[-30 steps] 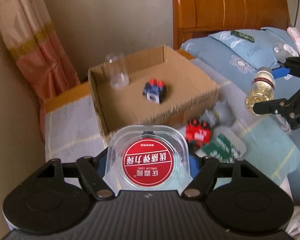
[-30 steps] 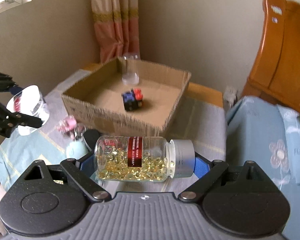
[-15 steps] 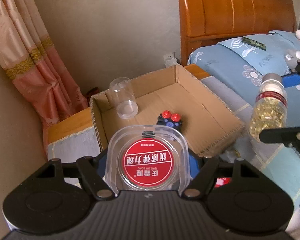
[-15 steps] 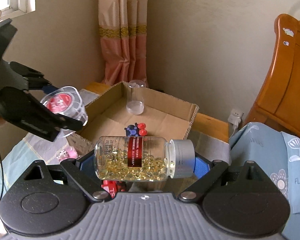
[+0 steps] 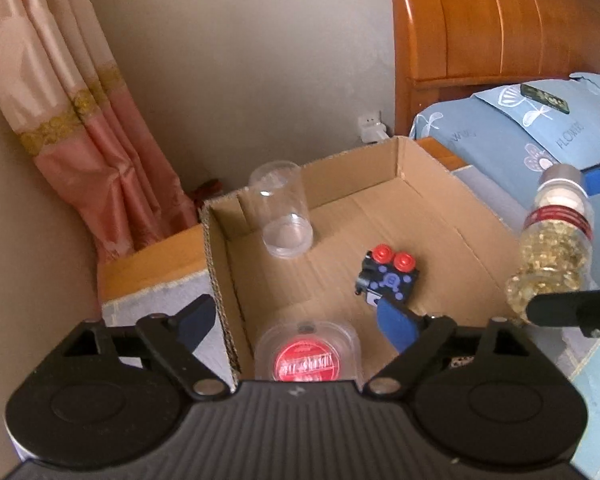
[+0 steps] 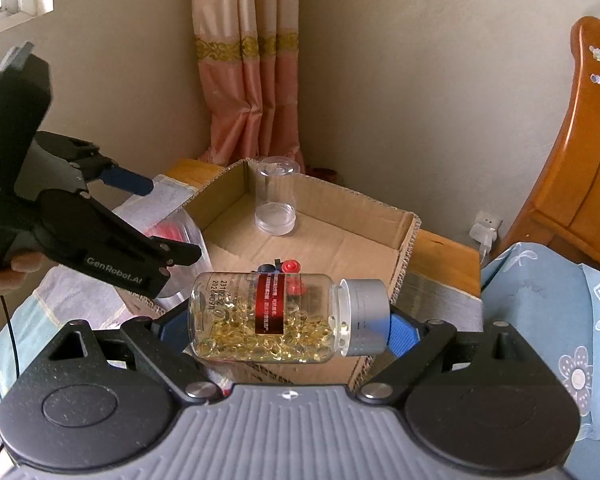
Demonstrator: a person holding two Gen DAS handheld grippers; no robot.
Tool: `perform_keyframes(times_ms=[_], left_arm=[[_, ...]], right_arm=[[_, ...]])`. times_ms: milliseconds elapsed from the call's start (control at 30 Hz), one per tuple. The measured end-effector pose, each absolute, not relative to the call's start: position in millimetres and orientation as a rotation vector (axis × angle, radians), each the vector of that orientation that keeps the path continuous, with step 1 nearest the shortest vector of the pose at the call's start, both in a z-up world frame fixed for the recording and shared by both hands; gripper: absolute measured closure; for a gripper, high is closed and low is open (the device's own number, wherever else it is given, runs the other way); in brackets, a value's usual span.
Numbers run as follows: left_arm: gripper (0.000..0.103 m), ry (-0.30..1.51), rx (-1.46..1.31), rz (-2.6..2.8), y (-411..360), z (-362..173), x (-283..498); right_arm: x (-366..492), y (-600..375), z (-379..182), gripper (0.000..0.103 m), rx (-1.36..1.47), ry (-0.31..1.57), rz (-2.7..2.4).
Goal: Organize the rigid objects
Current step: 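Lower the gold capsule bottle into the box and open the right tool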
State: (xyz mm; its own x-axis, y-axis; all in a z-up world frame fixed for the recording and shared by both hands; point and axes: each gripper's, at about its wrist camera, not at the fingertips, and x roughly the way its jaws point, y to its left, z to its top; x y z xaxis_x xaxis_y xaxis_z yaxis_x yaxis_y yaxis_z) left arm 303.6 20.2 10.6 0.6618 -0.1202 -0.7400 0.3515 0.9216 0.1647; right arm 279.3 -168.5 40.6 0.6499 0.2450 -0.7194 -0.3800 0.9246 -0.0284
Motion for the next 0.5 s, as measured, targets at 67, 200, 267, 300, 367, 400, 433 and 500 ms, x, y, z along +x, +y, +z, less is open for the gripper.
perform_keyframes(times_ms=[67, 200, 267, 300, 367, 400, 433, 500], left_arm=[[0.015, 0.798, 0.313, -0.267, 23, 12, 302], [0.012, 0.775, 0.288, -0.269, 31, 17, 292], [0.008, 0.768, 0.260, -0.267, 36, 19, 287], [0.008, 0.764, 0.247, -0.271, 38, 20, 284], [0.008, 0.760, 0.239, -0.278, 40, 22, 276], [0.007, 0.756, 0.242, -0.274, 41, 23, 271], [0.007, 0.744, 0.244, -0.266, 42, 24, 266], [0.004, 0.711, 0.248, -0.240, 43, 25, 258]], right_arm=[[285, -166, 39, 0.007, -0.186, 0.793, 0.356], [294, -161, 37, 0.007, -0.189, 0.804, 0.348], [300, -159, 37, 0.007, -0.188, 0.806, 0.340], [303, -158, 37, 0.007, -0.187, 0.808, 0.336], [310, -156, 38, 0.007, -0.179, 0.811, 0.323], [314, -155, 39, 0.007, -0.174, 0.811, 0.316], [318, -155, 39, 0.007, -0.168, 0.812, 0.309], [327, -154, 39, 0.007, -0.161, 0.815, 0.288]])
